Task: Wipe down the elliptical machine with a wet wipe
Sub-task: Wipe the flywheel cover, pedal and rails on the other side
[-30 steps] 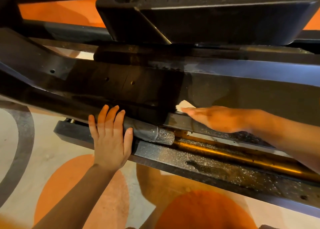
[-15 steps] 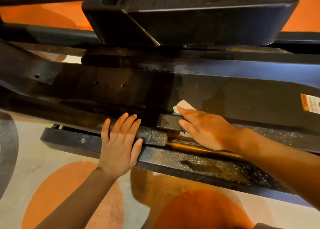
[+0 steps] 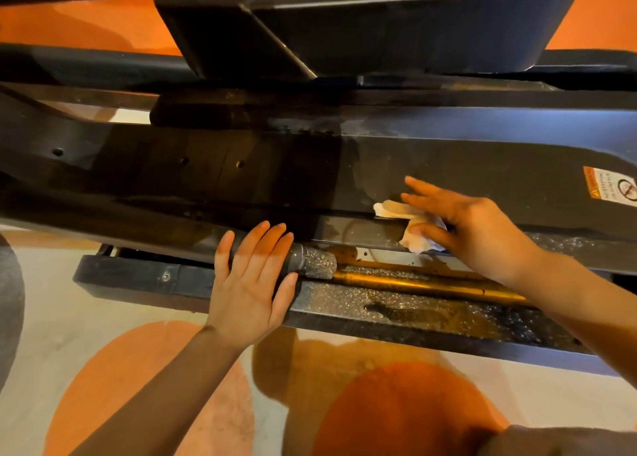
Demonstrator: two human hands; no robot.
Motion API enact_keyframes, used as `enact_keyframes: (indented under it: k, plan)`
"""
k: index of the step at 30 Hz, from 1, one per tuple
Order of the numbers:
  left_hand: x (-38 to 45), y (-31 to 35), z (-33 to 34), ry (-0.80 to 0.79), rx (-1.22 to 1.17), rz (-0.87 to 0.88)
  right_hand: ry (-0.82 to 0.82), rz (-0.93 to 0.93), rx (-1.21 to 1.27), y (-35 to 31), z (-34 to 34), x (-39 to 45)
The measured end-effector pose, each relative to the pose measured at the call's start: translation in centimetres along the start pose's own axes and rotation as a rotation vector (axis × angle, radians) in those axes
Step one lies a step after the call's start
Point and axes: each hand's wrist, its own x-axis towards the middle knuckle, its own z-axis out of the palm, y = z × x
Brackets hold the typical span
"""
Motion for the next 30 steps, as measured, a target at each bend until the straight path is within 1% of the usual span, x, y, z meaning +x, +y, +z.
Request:
enact_keyframes:
  k: [1,2,4,6,8,10,13,16,18,21,25,27,28,30]
  plan:
    - [0.0,0.0,0.0,0.007,-0.003,-0.001,-0.007,0.033,-0.037,0.0,0.1,0.1]
    - [0.0,0.0,0.0,0.015,-0.007,-0.002,-0.054,0.084,-0.063,-0.2,0.1,0.0]
    - [-0.1,0.0,0.1,0.033,-0.012,-0.005,-0.123,0.092,-0.094,-0.7,0.4,-0.3]
    - [-0.1,0.0,0.3,0.055,-0.015,-0.009,-0.138,0.03,-0.144,-1.2,1.0,-0.3]
    - [-0.1,0.0,0.3,0.072,-0.02,-0.008,-0.161,-0.03,-0.307,-2.2,1.9,0.0]
    - [-0.1,0.0,0.4,0.093,-0.021,-0.004,-0.113,-0.12,-0.432,-2.9,3.6,0.4]
    - [-0.2,0.0,0.5,0.119,-0.02,0.004,-0.038,-0.153,-0.502,-3.0,5.6,0.8]
    - [-0.2,0.0,0.6,0.133,-0.017,0.0,-0.057,-0.21,-0.534,-3.2,6.2,0.5]
    - [-0.2,0.0,0.7,0.138,-0.023,0.002,-0.111,-0.229,-0.636,-2.5,5.8,-0.6]
    - [-0.3,0.0,0.7,0.137,-0.019,0.005,-0.147,-0.124,-0.684,-1.4,4.5,-3.2]
    - [-0.2,0.4,0.7,0.146,-0.034,-0.029,-0.051,0.064,-0.73,0.0,2.8,-7.0]
    - [-0.1,0.9,0.7,0.158,-0.049,-0.066,-0.039,0.184,-0.737,0.0,2.6,-7.9]
    - [-0.1,1.2,0.7,0.163,-0.054,-0.08,-0.032,0.217,-0.738,-0.2,2.8,-7.9]
    - [-0.1,1.6,0.7,0.168,-0.054,-0.092,-0.017,0.217,-0.728,-0.5,3.5,-7.4]
